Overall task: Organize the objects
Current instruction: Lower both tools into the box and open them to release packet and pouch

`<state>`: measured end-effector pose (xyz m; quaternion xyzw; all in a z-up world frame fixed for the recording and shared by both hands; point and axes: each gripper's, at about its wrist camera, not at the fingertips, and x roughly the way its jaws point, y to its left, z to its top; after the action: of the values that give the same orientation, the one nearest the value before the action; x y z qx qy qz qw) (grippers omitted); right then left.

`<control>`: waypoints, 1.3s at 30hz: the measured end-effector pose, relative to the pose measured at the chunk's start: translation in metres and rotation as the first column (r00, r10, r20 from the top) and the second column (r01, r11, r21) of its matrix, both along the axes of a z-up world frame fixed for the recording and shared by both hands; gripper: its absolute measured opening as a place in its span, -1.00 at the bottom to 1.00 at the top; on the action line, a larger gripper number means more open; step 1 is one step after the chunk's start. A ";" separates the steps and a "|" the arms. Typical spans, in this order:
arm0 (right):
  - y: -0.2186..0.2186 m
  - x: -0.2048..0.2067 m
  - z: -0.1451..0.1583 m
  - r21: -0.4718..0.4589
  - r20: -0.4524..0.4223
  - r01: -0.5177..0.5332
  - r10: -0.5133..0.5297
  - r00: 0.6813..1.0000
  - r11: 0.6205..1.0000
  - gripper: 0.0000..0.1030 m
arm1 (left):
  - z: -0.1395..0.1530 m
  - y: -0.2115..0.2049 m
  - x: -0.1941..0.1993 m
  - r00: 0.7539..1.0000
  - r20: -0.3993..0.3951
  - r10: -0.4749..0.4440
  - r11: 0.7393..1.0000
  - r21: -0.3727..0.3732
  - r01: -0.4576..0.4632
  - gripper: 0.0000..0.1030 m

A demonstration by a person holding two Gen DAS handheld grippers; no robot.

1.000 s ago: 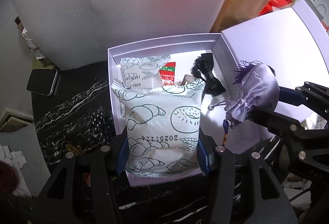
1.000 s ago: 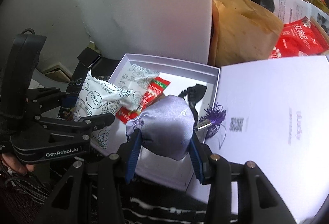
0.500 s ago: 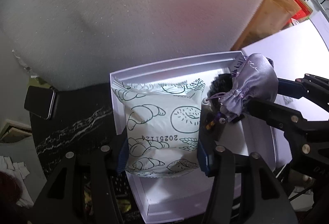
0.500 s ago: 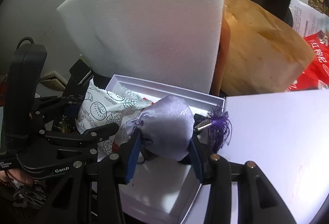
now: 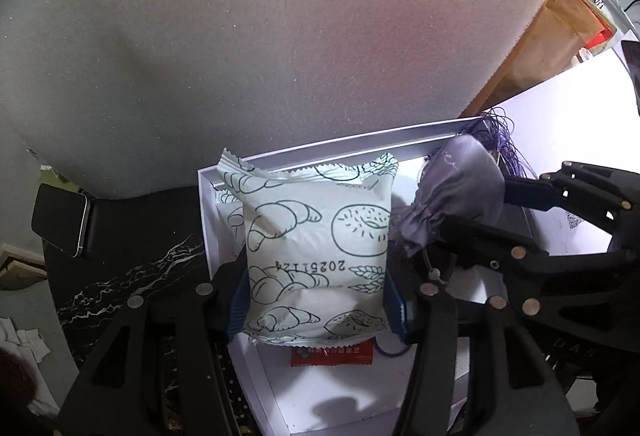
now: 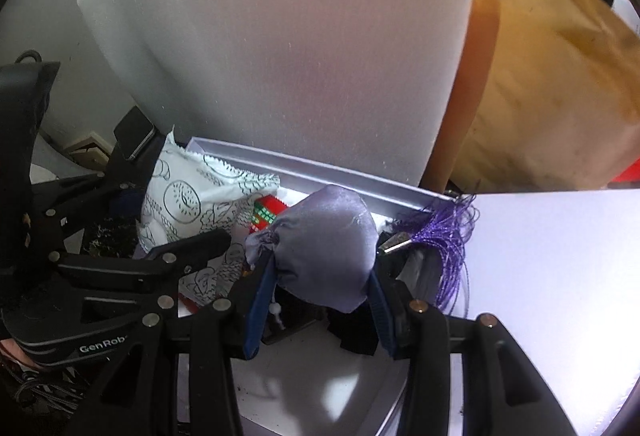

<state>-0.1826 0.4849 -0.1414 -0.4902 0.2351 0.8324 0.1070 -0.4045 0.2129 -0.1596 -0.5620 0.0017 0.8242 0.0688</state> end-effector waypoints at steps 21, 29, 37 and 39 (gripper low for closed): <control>-0.016 -0.003 -0.004 -0.007 0.018 -0.060 0.060 0.998 0.998 -0.10 | -0.041 -0.002 0.033 0.988 0.155 0.002 0.998 0.061 -0.012 0.04; -0.016 -0.006 -0.003 0.011 0.025 -0.062 0.062 0.998 0.998 -0.10 | -0.051 -0.004 0.038 0.989 0.151 0.006 0.997 0.076 -0.018 0.04; -0.021 -0.009 -0.007 0.036 0.052 -0.079 0.077 0.996 0.996 0.01 | -0.055 -0.003 0.043 0.991 0.135 -0.002 0.997 0.071 -0.008 0.05; -0.023 -0.008 -0.006 0.037 0.051 -0.079 0.077 0.996 0.996 0.02 | -0.055 -0.002 0.044 0.991 0.134 -0.002 0.998 0.062 -0.007 0.05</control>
<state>-0.1907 0.4615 -0.1474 -0.5175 0.1965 0.8280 0.0897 -0.3606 0.2107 -0.2151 -0.6135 -0.0294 0.7845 0.0852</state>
